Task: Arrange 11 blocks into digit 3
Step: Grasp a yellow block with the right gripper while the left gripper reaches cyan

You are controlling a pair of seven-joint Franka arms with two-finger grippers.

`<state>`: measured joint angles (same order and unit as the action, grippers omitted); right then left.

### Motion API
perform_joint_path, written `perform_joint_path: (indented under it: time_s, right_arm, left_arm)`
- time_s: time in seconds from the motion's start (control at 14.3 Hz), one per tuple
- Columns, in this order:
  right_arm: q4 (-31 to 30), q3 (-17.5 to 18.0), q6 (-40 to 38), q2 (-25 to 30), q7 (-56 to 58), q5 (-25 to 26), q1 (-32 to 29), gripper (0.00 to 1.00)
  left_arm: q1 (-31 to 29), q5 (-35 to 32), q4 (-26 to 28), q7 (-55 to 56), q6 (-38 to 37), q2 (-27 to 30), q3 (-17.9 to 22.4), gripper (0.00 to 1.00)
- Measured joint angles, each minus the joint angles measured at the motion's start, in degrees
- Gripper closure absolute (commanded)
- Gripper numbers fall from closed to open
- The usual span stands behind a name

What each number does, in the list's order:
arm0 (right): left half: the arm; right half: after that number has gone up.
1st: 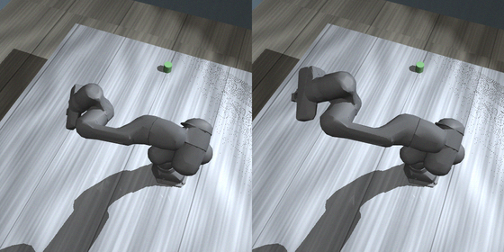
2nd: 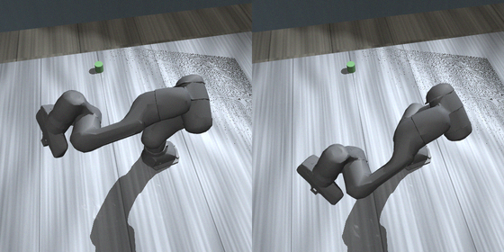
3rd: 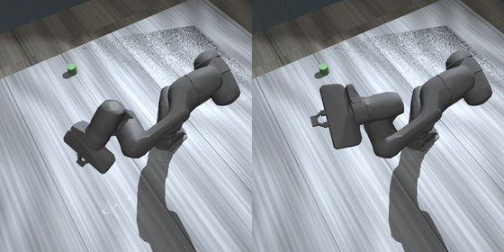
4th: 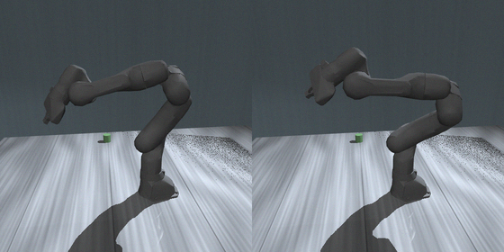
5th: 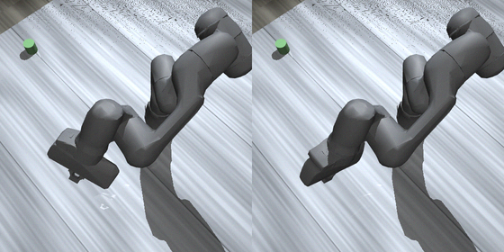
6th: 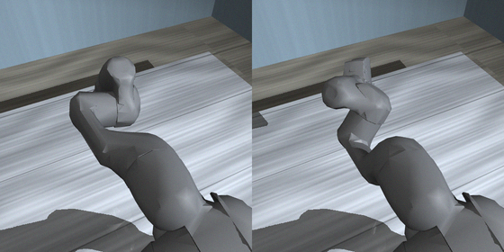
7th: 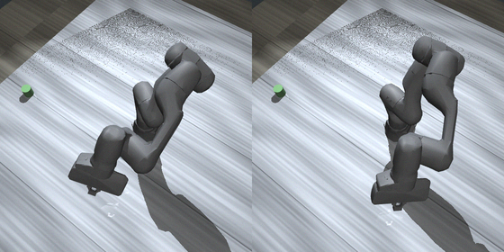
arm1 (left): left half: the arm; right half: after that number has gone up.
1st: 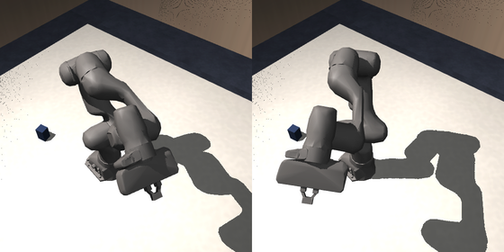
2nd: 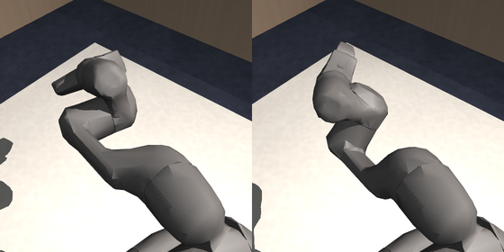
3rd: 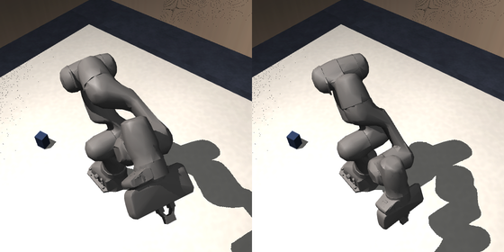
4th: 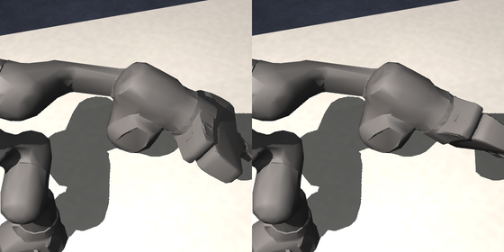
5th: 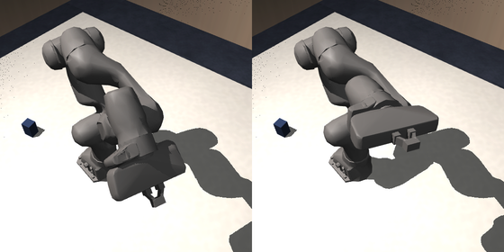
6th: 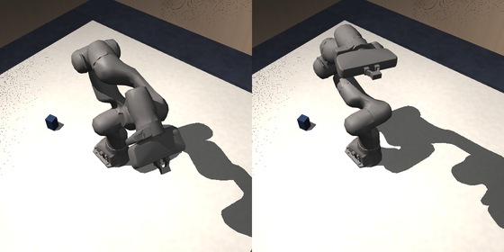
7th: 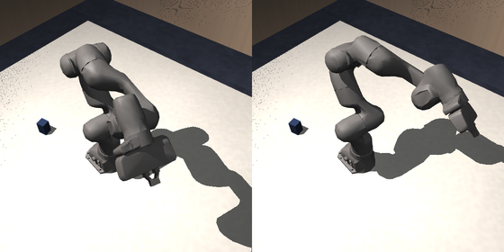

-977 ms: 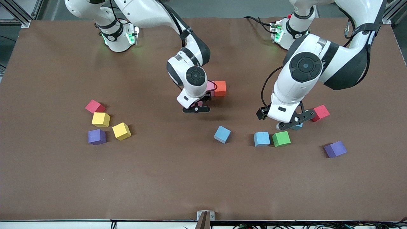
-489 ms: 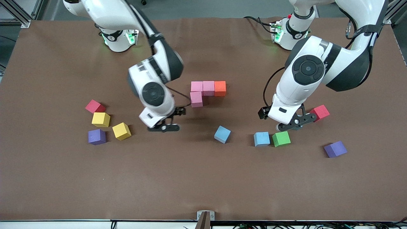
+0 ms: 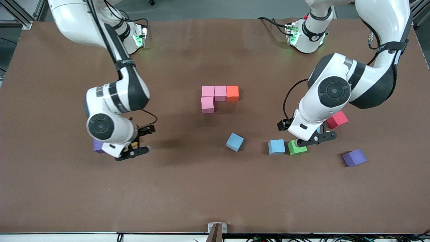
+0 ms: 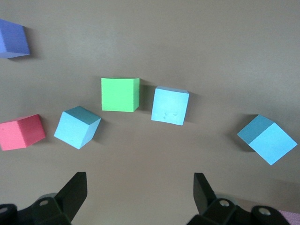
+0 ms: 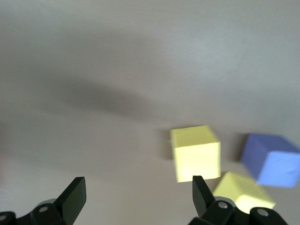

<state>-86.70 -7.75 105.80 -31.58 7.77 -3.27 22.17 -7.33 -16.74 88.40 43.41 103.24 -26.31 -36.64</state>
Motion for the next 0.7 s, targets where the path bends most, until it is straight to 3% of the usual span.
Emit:
perform_joint_path:
  time_s: [0.28, 0.7]
  right_arm:
    - [-7.8, 0.0, 11.3, 0.2, 14.5, 0.4, -5.1, 0.00]
    - [-22.0, 0.8, 25.9, 1.6, 16.7, 0.4, -6.4, 0.00]
  left_arm:
    - [0.3, 0.0, 0.3, 3.3, 3.0, -3.6, 0.1, 0.00]
    - [0.4, -1.3, 1.7, 8.4, 7.6, -7.4, 0.1, 0.00]
